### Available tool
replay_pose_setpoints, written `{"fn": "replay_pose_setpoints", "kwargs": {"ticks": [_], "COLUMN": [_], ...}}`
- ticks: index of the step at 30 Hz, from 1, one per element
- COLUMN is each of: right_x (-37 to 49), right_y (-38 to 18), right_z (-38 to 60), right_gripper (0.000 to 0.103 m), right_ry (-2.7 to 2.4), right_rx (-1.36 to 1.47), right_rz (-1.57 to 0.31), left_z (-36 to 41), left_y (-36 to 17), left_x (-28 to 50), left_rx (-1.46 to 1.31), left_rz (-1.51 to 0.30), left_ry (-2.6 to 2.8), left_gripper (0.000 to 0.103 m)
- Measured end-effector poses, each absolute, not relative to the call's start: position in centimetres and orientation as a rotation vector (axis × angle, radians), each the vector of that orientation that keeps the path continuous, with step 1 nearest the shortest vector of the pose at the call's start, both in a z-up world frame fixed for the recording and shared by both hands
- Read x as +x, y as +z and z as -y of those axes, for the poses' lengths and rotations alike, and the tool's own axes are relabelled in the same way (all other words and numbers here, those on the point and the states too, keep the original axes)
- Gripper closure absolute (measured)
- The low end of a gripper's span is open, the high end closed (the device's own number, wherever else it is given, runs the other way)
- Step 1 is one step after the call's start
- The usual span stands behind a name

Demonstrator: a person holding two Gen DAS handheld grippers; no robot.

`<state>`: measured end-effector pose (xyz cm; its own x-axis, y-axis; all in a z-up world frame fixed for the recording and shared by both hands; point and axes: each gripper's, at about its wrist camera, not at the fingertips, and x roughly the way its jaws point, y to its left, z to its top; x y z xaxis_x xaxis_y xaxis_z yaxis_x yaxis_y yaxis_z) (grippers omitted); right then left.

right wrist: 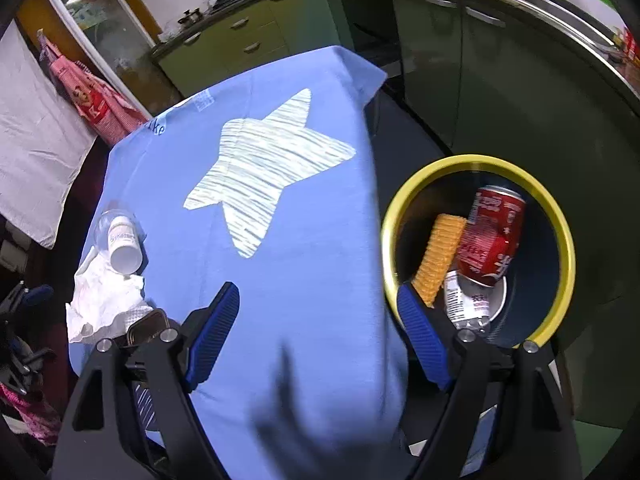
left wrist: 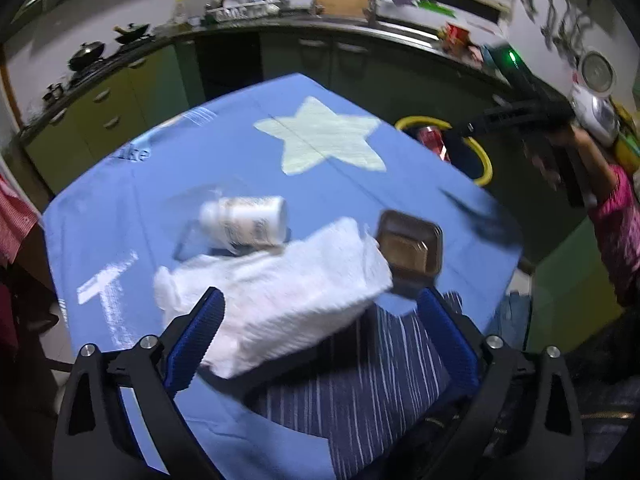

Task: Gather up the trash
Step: 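Grasp the white tissue with the left tool and lift it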

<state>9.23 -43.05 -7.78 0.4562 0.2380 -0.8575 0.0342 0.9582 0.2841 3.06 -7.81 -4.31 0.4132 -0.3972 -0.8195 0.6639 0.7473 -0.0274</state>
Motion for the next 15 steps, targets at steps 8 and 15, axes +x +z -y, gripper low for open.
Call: {"fn": "replay_pose_setpoints", "kwargs": {"ticks": [8, 15], "right_x": [8.7, 8.7], "right_y": [-8.4, -8.9], "right_z": [43.0, 43.7], "right_gripper": [0.026, 0.026], "right_ry": [0.14, 0.142], "right_rx": [0.293, 0.327], "right_rz": [-1.101, -1.104], "left_z": [11.0, 10.9], "left_y": [-7.2, -8.4], "left_x": [3.2, 4.7], "left_rx": [0.463, 0.468], "left_rz": [-0.958, -0.981], "left_ry": [-0.684, -0.651], "left_gripper": [0.017, 0.059]}}
